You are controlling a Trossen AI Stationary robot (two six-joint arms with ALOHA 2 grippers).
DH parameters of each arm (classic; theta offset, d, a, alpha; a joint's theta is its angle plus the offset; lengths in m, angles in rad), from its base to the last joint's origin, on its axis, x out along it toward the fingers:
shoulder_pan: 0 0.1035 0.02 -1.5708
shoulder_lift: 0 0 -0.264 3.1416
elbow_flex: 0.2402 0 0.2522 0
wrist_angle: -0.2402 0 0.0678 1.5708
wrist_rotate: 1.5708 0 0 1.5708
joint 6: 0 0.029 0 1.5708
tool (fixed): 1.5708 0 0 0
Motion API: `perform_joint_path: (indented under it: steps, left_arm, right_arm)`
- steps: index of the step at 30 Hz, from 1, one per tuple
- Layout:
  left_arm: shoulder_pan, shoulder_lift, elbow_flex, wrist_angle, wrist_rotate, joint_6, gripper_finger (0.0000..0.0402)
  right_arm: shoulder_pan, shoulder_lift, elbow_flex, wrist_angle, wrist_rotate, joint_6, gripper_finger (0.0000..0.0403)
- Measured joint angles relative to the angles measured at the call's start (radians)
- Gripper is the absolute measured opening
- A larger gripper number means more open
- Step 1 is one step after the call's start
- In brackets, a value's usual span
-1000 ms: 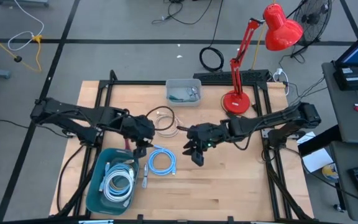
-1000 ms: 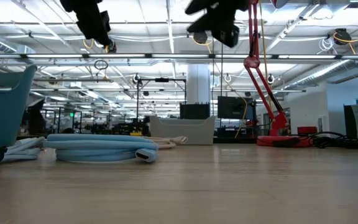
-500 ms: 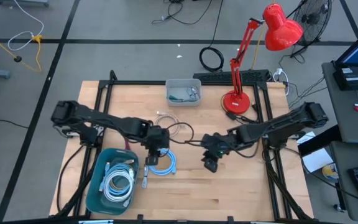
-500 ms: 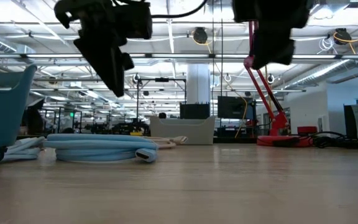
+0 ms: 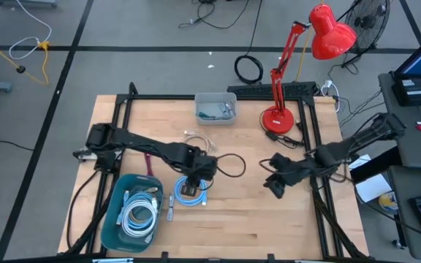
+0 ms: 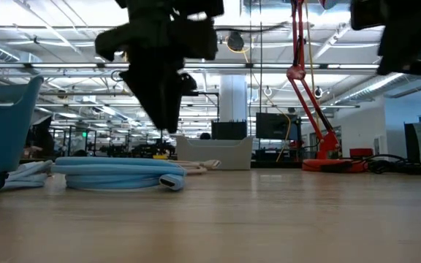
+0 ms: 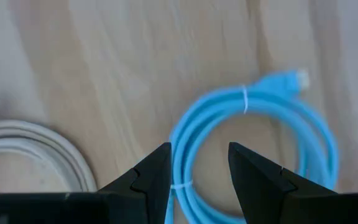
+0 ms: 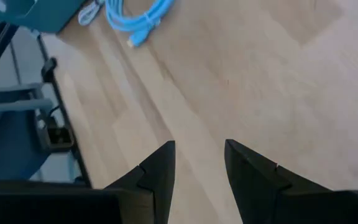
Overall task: Pick & Place USB Port
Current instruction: Put the blue HDMI cable into the blue bin
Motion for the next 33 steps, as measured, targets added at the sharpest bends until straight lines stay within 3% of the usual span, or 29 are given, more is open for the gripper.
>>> perform_joint_path:
  steps: [6, 21, 30, 33]
  left_arm:
    - [0.004, 0.075, 0.026, -0.069, 0.001, 0.096, 0.0161]
    - [0.012, 0.174, 0.028, -0.073, 0.071, 0.128, 0.0161]
    - [0.012, 0.193, 0.028, -0.015, 0.026, -0.013, 0.0159]
    - [0.029, 0.193, 0.028, -0.007, 0.026, -0.102, 0.0136]
  right_arm:
    - [0.072, -0.080, -0.046, -0.002, -0.002, 0.016, 0.0130]
    - [0.115, -0.087, -0.048, 0.036, 0.004, -0.010, 0.0130]
    - [0.114, -0.088, -0.048, 0.068, 0.059, -0.040, 0.0130]
    - [0.114, -0.088, -0.048, 0.074, 0.059, -0.040, 0.0130]
